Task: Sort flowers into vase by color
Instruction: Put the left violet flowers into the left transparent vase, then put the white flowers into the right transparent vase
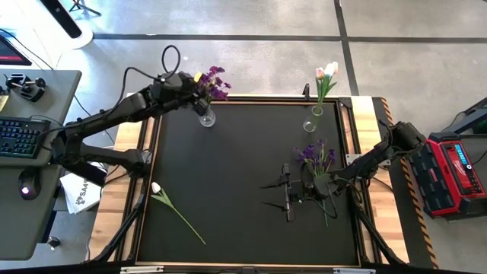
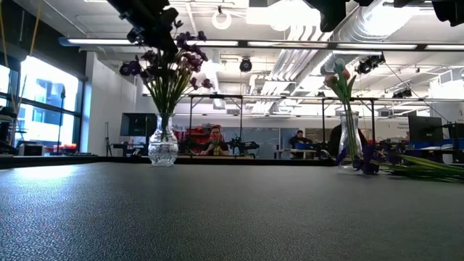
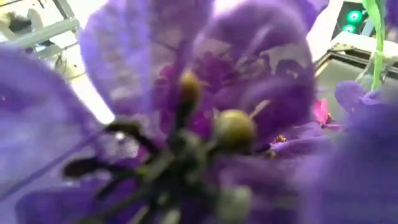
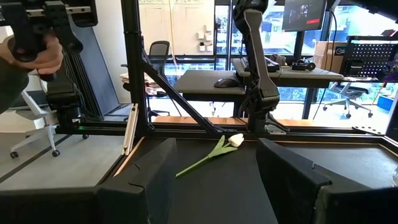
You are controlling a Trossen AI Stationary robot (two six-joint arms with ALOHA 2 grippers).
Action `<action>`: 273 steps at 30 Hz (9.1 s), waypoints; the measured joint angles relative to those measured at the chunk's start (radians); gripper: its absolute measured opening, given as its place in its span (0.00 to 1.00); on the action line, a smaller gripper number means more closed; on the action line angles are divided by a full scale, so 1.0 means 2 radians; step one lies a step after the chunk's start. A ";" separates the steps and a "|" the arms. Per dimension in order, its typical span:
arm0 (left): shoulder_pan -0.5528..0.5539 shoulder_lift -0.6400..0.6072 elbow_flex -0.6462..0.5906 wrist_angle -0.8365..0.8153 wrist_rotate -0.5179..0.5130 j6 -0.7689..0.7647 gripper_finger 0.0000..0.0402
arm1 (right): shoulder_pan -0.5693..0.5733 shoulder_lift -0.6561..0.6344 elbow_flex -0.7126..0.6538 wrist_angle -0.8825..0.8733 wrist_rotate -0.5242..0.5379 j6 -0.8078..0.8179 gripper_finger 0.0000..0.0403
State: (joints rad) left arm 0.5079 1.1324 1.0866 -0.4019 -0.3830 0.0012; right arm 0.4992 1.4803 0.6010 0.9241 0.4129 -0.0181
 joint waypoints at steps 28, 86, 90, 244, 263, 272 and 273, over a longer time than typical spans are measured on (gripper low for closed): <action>0.024 -0.074 0.049 0.002 0.089 -0.008 0.65 | 0.000 0.000 0.000 0.000 0.000 0.001 0.51; -0.100 -0.003 -0.368 0.604 -0.115 0.111 0.45 | -0.007 0.000 0.000 0.004 0.000 0.001 0.51; -0.091 0.005 -0.362 0.604 -0.115 0.089 0.36 | -0.007 0.000 0.000 0.002 0.000 0.009 0.51; -0.721 0.141 -0.263 -0.177 -0.081 -1.105 0.42 | 0.045 -0.043 0.000 -0.298 0.145 0.276 0.51; -0.615 0.139 -0.267 -0.157 -0.046 -0.914 0.42 | 0.045 -0.043 0.000 -0.277 0.143 0.280 0.51; -0.642 0.138 -0.266 -0.102 -0.016 -0.849 0.42 | 0.045 -0.001 0.000 -0.279 0.102 0.300 0.51; -0.648 0.138 -0.265 -0.100 -0.016 -0.848 0.42 | 0.045 0.011 0.000 -0.280 0.093 0.309 0.51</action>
State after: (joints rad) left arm -0.7877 1.4081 0.5568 -0.6020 -0.4141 -1.6953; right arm 0.5888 1.5026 0.6006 0.3633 0.5999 0.6007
